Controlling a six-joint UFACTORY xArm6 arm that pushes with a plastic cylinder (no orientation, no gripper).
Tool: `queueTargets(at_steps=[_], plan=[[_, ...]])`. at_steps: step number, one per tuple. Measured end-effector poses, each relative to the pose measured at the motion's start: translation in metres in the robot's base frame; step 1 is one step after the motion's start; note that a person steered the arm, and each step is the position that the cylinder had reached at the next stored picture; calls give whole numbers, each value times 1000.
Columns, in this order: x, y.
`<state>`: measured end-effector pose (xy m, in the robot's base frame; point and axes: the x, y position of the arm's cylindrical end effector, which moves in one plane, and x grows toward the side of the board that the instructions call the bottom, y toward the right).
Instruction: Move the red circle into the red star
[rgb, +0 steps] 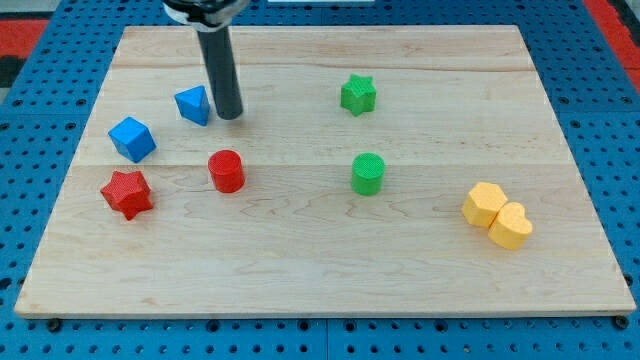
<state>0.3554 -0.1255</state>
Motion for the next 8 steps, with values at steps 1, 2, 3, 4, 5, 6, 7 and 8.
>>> queueTargets(at_steps=[1,2,3,4,5,6,7,8], plan=[[-12,-10],[-1,-65],[1,-55],[1,-44],[0,-45],[0,-45],[20,-21],[64,-2]])
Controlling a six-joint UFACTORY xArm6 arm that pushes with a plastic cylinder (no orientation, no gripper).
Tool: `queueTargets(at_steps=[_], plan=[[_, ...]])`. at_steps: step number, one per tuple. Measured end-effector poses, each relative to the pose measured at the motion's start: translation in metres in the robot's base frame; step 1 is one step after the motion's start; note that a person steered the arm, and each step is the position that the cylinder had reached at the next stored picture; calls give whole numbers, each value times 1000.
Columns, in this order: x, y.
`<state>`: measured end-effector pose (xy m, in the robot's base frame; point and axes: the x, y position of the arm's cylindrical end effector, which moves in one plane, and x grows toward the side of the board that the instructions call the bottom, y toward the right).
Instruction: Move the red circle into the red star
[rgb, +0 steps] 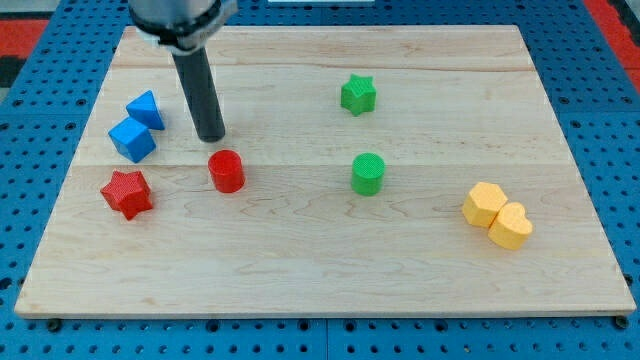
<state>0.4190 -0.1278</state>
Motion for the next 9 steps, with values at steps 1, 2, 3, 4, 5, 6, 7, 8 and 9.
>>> queueTargets(at_steps=[1,2,3,4,5,6,7,8,9], plan=[[11,41],[16,73],[46,73],[48,15],[34,-10],[26,-2],[47,-49],[67,-56],[73,-42]])
